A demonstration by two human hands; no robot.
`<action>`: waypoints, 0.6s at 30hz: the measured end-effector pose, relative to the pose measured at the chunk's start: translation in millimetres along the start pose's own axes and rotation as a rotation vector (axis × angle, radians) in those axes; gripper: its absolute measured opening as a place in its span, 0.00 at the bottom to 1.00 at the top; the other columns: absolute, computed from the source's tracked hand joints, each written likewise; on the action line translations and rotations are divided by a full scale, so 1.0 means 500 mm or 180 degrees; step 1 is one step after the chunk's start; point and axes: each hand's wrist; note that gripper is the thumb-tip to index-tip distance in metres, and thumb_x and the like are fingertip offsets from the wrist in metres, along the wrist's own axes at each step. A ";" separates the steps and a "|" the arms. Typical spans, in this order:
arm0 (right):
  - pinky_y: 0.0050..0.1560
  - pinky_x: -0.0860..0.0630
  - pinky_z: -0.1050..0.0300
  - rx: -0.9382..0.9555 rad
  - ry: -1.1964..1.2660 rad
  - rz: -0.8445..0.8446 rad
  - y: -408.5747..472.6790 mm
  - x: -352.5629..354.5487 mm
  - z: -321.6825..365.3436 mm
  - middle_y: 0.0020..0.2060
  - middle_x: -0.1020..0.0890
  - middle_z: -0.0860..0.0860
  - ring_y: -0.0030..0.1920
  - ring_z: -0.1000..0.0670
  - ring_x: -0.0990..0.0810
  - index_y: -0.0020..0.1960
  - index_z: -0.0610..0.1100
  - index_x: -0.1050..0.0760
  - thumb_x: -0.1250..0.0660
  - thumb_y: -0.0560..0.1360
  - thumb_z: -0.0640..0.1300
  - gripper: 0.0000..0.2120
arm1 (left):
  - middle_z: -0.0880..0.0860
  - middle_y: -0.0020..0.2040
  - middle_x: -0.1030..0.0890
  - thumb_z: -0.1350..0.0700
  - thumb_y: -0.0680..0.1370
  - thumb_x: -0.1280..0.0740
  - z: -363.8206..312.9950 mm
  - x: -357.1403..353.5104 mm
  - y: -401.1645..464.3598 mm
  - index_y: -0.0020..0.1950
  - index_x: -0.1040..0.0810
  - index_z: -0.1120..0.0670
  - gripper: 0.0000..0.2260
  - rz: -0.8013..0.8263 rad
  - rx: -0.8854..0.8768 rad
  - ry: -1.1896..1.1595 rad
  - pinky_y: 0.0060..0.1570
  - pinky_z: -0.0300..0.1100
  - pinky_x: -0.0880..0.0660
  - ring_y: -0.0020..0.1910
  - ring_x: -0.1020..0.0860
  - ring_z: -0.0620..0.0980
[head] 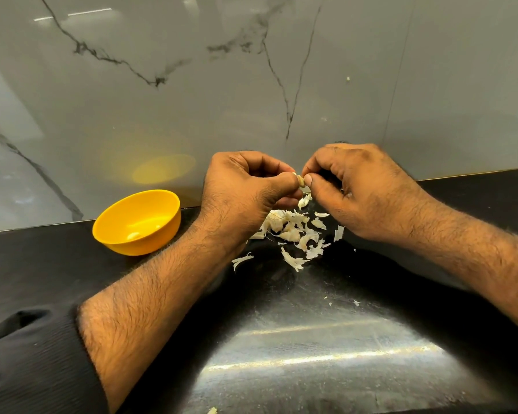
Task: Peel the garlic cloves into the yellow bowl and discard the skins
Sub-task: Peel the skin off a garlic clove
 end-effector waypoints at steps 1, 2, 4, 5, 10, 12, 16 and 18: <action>0.40 0.26 0.61 -0.0068 0.0057 0.0005 0.000 0.002 0.001 0.39 0.21 0.59 0.40 0.59 0.23 0.50 0.50 0.19 0.35 0.82 0.48 0.07 | 0.61 0.40 0.13 0.68 0.74 0.22 -0.001 0.001 0.000 0.46 0.15 0.65 0.04 0.0004 0.0013 -0.0040 0.38 0.42 0.16 0.39 0.12 0.58; 0.39 0.27 0.62 -0.0143 0.0137 0.0018 -0.001 0.004 0.001 0.38 0.21 0.58 0.39 0.58 0.23 0.50 0.51 0.19 0.35 0.82 0.48 0.06 | 0.62 0.40 0.13 0.68 0.74 0.22 -0.002 0.002 -0.001 0.46 0.16 0.66 0.04 0.0015 0.0023 -0.0083 0.38 0.42 0.16 0.39 0.12 0.58; 0.37 0.27 0.62 -0.0258 0.0315 0.0055 -0.001 0.008 0.000 0.35 0.20 0.57 0.36 0.56 0.22 0.50 0.52 0.19 0.34 0.83 0.49 0.06 | 0.63 0.41 0.13 0.69 0.74 0.23 -0.004 0.004 0.000 0.47 0.16 0.66 0.04 0.0053 0.0027 -0.0149 0.38 0.42 0.16 0.40 0.12 0.59; 0.36 0.26 0.62 -0.0280 0.0373 0.0074 -0.001 0.010 0.000 0.34 0.20 0.56 0.36 0.56 0.22 0.50 0.52 0.19 0.34 0.83 0.49 0.06 | 0.63 0.42 0.13 0.69 0.75 0.23 -0.004 0.005 0.000 0.47 0.16 0.67 0.04 0.0078 0.0023 -0.0171 0.38 0.42 0.16 0.40 0.12 0.59; 0.34 0.20 0.51 -0.0308 0.0629 0.0140 0.000 0.014 -0.003 0.33 0.19 0.53 0.33 0.52 0.21 0.49 0.53 0.20 0.35 0.83 0.50 0.06 | 0.65 0.44 0.13 0.69 0.75 0.24 -0.003 0.012 0.004 0.50 0.17 0.68 0.05 0.0221 0.0004 -0.0276 0.41 0.44 0.14 0.42 0.12 0.59; 0.37 0.19 0.48 -0.0384 0.0846 0.0151 0.002 0.017 -0.008 0.34 0.18 0.51 0.34 0.49 0.19 0.49 0.52 0.19 0.34 0.83 0.49 0.06 | 0.65 0.45 0.13 0.70 0.76 0.25 -0.004 0.015 0.005 0.50 0.17 0.68 0.05 0.0288 -0.0003 -0.0370 0.42 0.45 0.14 0.42 0.12 0.59; 0.41 0.18 0.53 -0.0653 0.1709 0.0204 0.005 0.015 -0.019 0.37 0.17 0.49 0.36 0.50 0.18 0.50 0.44 0.17 0.33 0.84 0.43 0.07 | 0.65 0.47 0.13 0.70 0.77 0.26 -0.006 0.021 0.009 0.52 0.17 0.66 0.04 0.0403 0.0019 -0.0559 0.46 0.48 0.14 0.45 0.12 0.60; 0.43 0.17 0.52 -0.0790 0.2095 0.0211 0.006 0.013 -0.021 0.38 0.18 0.47 0.37 0.50 0.19 0.51 0.41 0.17 0.33 0.83 0.41 0.07 | 0.65 0.47 0.13 0.70 0.78 0.27 -0.004 0.022 0.009 0.52 0.17 0.65 0.05 0.0446 0.0072 -0.0588 0.47 0.48 0.14 0.45 0.12 0.60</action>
Point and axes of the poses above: each hand's wrist, its own y-axis towards the middle knuckle, its own x-axis out of the back of the hand, z = x × y
